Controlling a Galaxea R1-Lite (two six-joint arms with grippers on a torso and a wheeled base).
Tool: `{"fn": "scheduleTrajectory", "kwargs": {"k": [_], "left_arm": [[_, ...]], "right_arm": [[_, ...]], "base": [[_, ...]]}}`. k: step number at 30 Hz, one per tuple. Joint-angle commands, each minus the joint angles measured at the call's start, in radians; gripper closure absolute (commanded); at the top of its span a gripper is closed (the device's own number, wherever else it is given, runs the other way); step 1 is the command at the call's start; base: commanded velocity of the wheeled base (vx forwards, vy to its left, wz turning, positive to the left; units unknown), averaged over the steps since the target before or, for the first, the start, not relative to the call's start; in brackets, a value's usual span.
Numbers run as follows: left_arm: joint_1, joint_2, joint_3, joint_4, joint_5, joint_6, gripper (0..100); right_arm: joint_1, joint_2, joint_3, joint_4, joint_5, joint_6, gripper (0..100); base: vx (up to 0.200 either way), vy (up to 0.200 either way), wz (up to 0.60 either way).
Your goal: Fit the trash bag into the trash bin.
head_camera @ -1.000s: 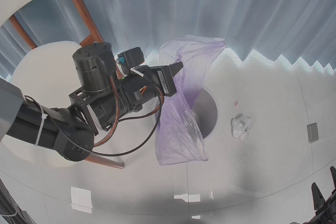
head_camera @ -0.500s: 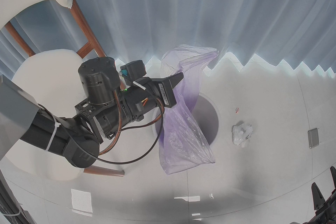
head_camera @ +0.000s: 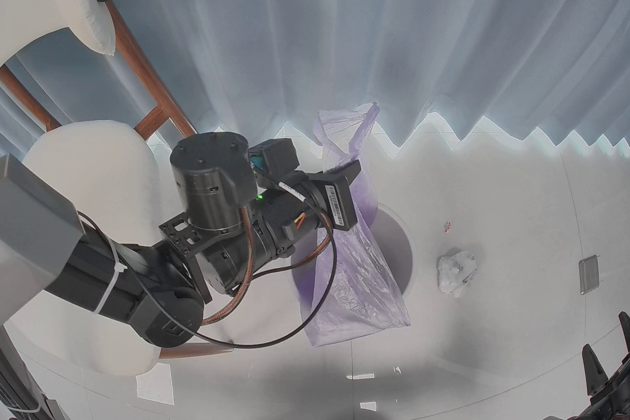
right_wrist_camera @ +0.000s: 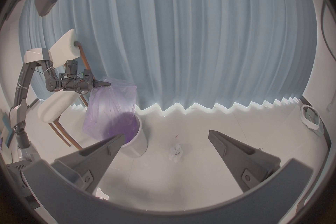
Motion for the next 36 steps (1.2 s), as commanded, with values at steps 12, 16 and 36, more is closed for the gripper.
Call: {"fn": "scheduleTrajectory", "kwargs": {"k": [12, 16, 36], "left_arm": [[-0.041, 0.041, 0.022, 0.218, -0.096, 0.583, 100], [-0.100, 0.073, 0.060, 0.211, -0.076, 0.651, 100], [-0.124, 0.075, 0.108, 0.138, 0.016, 0.701, 100]], "right_arm": [[0.000, -0.018, 0.016, -0.002, 0.001, -0.014, 0], [0.002, -0.018, 0.018, 0.000, 0.036, -0.015, 0], [0.329, 0.496, -0.220, -0.166, 0.027, 0.413, 0]], "base": [[0.000, 0.000, 0.00], [0.000, 0.000, 0.00], [0.000, 0.000, 0.00]]}}
